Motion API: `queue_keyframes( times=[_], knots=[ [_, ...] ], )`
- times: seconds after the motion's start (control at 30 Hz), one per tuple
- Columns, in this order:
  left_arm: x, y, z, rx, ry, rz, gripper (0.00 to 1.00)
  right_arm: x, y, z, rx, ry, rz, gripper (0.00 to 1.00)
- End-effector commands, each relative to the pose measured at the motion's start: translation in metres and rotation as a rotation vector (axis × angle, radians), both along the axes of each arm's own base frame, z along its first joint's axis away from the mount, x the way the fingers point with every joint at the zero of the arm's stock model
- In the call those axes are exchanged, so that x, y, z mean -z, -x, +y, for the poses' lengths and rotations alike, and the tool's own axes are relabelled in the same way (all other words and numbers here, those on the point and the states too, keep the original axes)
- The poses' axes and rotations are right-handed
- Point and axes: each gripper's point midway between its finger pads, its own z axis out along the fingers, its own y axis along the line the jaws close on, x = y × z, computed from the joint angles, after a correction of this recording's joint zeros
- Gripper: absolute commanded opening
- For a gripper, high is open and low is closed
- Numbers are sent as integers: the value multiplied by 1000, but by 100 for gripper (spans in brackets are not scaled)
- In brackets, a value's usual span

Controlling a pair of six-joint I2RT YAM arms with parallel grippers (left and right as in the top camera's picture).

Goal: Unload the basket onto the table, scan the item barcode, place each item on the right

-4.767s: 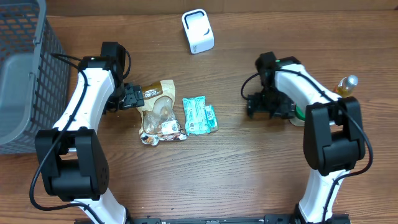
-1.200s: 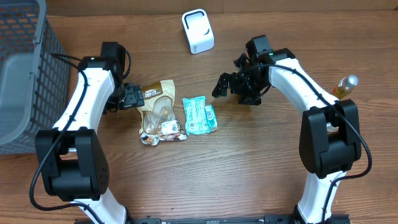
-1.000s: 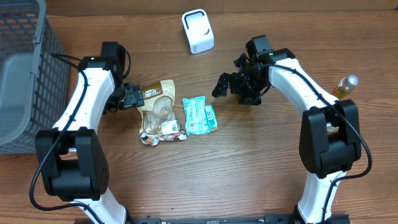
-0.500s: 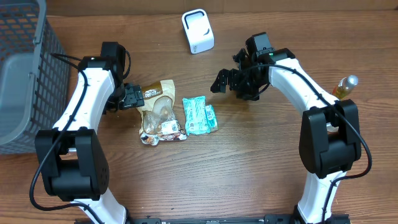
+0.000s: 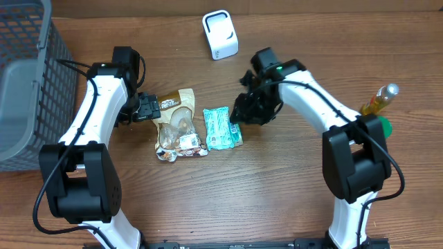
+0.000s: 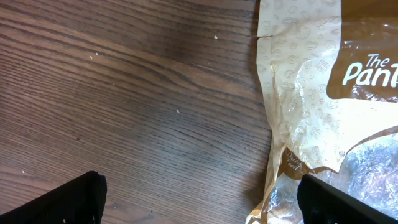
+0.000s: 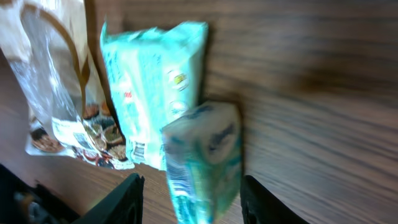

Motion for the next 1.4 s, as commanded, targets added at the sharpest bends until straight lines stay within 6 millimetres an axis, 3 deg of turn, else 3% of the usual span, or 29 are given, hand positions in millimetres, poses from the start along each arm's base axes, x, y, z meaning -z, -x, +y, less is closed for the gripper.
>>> queue_keyframes(
  times=[0.0,0.2,1.13,1.37],
  knots=[
    [-2,-4,3,15,-11,-6,99,-6,1,0,-44,79,-72,48],
    [-2,-4,3,15,-11,-6,100,2,3,-10,-63,209,-108,48],
    [-2,-4,3,15,-11,-6,100,-2,17,1,-78,135,-46,40],
    [-2,-4,3,15,-11,-6,99,8,22,1,-83,141,-37,39]
  ],
)
